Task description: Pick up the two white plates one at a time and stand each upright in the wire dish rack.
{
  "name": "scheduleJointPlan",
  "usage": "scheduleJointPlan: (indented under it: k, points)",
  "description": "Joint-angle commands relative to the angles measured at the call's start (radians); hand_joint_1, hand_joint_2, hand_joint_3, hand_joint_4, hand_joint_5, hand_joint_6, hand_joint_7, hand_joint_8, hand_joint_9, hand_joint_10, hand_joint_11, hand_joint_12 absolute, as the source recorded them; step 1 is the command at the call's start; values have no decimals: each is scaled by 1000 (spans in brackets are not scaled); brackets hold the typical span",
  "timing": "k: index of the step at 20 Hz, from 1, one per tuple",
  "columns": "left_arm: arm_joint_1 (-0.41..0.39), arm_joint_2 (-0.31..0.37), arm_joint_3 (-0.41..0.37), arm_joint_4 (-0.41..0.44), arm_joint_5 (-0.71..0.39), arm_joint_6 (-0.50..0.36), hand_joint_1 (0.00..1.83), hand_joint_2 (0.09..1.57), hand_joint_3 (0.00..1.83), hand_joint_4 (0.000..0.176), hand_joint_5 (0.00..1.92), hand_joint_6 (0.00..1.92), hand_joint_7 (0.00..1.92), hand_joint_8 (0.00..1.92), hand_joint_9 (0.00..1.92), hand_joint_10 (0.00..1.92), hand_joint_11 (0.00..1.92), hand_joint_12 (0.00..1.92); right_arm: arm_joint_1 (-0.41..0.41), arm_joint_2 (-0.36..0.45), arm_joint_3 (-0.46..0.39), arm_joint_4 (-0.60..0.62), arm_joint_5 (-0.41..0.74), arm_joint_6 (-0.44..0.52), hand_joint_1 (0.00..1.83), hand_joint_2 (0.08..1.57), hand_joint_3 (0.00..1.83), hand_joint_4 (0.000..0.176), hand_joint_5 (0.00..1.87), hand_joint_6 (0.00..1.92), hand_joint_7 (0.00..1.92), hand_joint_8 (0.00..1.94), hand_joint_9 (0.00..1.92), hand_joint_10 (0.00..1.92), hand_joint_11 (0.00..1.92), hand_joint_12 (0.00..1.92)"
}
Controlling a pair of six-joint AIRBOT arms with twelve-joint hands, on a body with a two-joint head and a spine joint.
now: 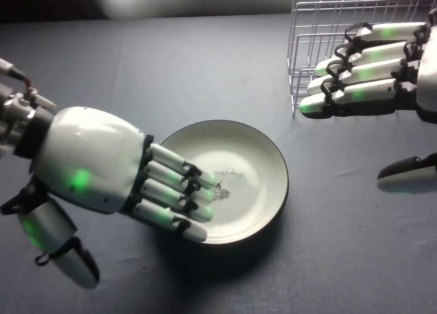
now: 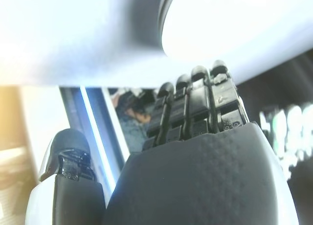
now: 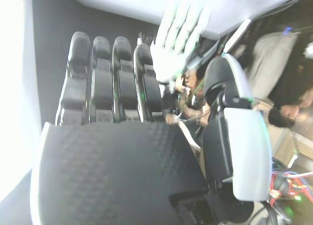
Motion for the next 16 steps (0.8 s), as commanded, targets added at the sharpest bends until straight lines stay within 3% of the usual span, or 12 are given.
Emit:
scheduleJointPlan:
  k: [1,2,5,10,16]
  points:
    - [1,-3,16,-82,-26,-4,0,1152,8,0,0,0,0,0,0,0,0,0,19,3,3,32,63,1,373,1230,0,0,273,0,273,1,244,4,0,668]
    - [4,-17,34,-89,-26,-4,0,1158,10,0,0,0,0,0,0,0,0,0,20,0,6,29,65,0,332,1244,3,0,261,0,252,2,216,5,0,590]
    - [17,-52,78,-96,-15,-4,0,1162,11,0,0,0,0,0,0,0,0,0,20,-21,34,11,110,-12,326,1240,1,0,258,2,251,2,218,4,0,596]
    - [38,-83,128,-98,-3,-3,0,1157,8,0,0,0,0,0,0,0,0,0,16,-81,142,-40,306,-19,396,1233,1,0,287,6,274,5,240,7,0,650]
    - [85,-95,187,-134,1,3,0,1158,6,0,0,0,0,0,0,0,0,0,-7,-89,163,-61,342,-13,407,1225,0,0,277,3,269,3,241,5,0,673]
